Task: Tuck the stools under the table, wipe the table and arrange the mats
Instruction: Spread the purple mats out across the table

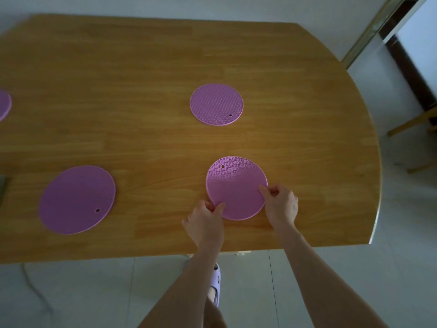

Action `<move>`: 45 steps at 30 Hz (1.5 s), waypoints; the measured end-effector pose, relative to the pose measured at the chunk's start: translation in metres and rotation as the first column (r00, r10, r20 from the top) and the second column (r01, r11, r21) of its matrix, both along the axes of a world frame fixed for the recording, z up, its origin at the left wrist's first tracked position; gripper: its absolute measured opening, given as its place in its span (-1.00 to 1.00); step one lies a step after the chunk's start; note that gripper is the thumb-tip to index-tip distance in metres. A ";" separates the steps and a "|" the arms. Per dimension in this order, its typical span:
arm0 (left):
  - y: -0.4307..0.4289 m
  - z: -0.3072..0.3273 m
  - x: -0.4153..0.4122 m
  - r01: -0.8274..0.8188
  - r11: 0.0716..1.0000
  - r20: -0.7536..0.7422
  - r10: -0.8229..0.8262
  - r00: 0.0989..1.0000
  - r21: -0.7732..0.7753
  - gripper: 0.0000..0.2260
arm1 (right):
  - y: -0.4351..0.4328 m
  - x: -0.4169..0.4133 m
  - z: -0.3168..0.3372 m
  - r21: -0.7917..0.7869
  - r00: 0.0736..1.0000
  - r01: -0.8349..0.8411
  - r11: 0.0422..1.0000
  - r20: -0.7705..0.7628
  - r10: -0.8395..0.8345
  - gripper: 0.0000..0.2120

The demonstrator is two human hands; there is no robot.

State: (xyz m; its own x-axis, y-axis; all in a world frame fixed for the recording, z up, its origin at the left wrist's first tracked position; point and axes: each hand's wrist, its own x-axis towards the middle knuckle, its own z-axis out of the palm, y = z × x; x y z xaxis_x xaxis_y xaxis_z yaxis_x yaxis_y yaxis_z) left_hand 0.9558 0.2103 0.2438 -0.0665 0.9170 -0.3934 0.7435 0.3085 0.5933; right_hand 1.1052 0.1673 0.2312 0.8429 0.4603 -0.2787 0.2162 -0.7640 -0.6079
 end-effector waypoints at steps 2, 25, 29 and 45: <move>0.001 0.000 0.000 0.007 1.000 -0.011 -0.007 1.000 -0.006 -0.75 | 0.000 -0.001 -0.002 -0.011 1.000 0.001 1.000 0.004 -0.001 -0.79; 0.147 -0.016 0.040 -0.031 0.990 0.012 0.029 0.999 0.139 -0.48 | 0.160 0.032 0.006 0.207 0.995 0.094 0.974 -0.045 -0.086 -0.63; 0.180 -0.027 0.052 -0.012 0.986 0.002 0.012 1.000 0.169 -0.47 | 0.194 0.045 0.001 0.222 0.994 0.105 0.969 -0.047 -0.096 -0.58; 0.249 -0.025 0.096 0.071 0.991 -0.142 -0.054 0.988 0.114 -0.44 | 0.268 0.079 -0.009 0.145 0.994 0.103 0.984 0.017 -0.106 -0.55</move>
State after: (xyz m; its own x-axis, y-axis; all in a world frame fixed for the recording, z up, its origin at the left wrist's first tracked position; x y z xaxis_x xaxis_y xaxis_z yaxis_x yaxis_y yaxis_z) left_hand 1.0520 0.4588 0.2185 -0.0538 0.9605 -0.2731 0.8364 0.1927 0.5132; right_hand 1.1847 0.4350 0.2223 0.8943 0.4031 -0.1940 0.1564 -0.6880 -0.7087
